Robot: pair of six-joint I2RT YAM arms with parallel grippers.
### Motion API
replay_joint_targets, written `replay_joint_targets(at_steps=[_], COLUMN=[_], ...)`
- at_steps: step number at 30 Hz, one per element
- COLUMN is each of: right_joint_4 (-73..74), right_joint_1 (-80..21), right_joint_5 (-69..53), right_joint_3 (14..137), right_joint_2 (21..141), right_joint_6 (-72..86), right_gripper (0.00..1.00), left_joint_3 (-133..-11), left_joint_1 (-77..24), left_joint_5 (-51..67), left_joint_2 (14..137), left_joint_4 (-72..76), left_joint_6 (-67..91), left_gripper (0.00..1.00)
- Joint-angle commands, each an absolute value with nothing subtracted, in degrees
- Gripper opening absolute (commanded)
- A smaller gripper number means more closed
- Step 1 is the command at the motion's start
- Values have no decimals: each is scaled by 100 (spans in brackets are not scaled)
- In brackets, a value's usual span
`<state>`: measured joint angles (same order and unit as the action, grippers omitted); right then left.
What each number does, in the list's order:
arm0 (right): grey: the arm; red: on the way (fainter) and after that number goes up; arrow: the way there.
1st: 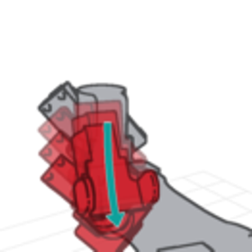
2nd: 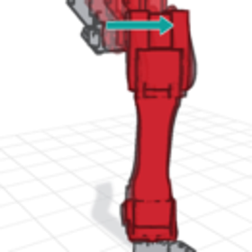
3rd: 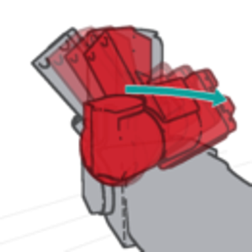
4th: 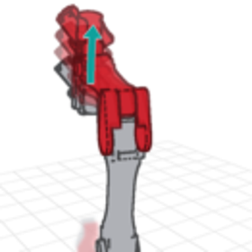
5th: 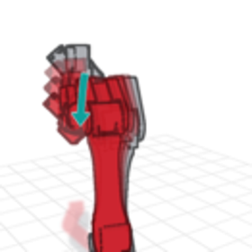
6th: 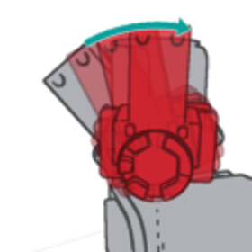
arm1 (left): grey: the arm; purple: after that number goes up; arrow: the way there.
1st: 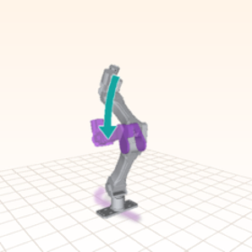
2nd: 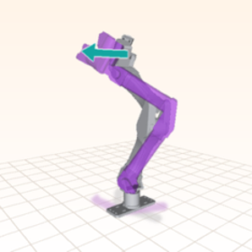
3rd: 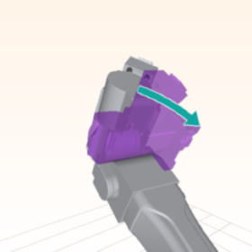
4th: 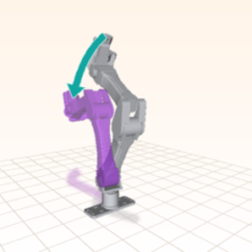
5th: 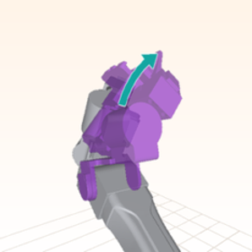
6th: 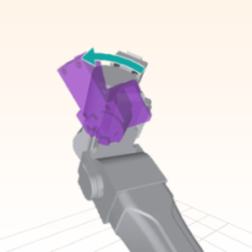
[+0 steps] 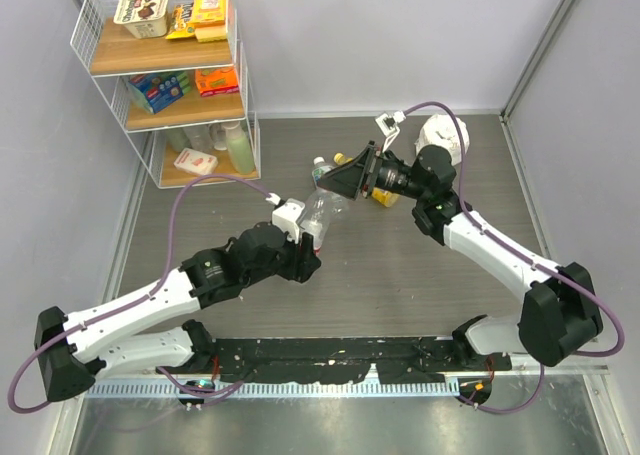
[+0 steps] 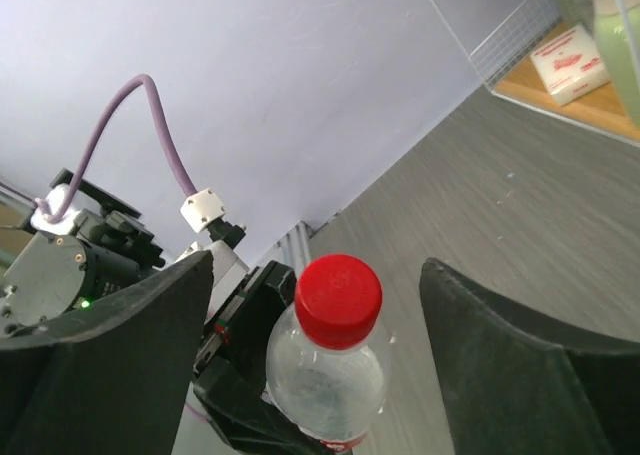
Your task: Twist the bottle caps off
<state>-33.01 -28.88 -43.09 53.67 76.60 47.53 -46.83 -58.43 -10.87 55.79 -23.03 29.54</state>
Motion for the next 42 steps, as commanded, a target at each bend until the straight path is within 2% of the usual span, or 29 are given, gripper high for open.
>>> replay_joint_targets(at_steps=[1,2,12,20,30,36,42], right_joint_4=[-2734,-2559,-730,219,737,1949,2794], right_joint_1=[-2927,-2927,-2936,-2944,-2927,-2936,-2927], right_joint_5=[-3860,-3806,-2647,-1908,-2039,-1688,-1336], right_joint_3=[5827,5871,6346,6091,5160,4957,4975], right_joint_2=[7242,7216,7146,6698,5521,4204,3648], right_joint_6=[4245,4176,3665,3603,3604,3481,3322], right_gripper=[95,100,100,100,100,100,100], left_joint_3=[-4649,-4649,-4693,-5027,-4791,-4088,-3753], left_joint_1=[-5836,-5827,-5836,-5845,-5836,-5845,-5845], left_joint_5=[-1028,-1037,-1248,-1292,-677,-299,-518], left_joint_2=[5572,5581,5581,5651,5230,4212,3595], left_joint_4=[-2232,-2232,-2452,-3330,-4043,-3622,-3735], left_joint_6=[2935,2936,3058,3251,4165,4816,5062], left_gripper=[0,0,0,0,0,0,0])
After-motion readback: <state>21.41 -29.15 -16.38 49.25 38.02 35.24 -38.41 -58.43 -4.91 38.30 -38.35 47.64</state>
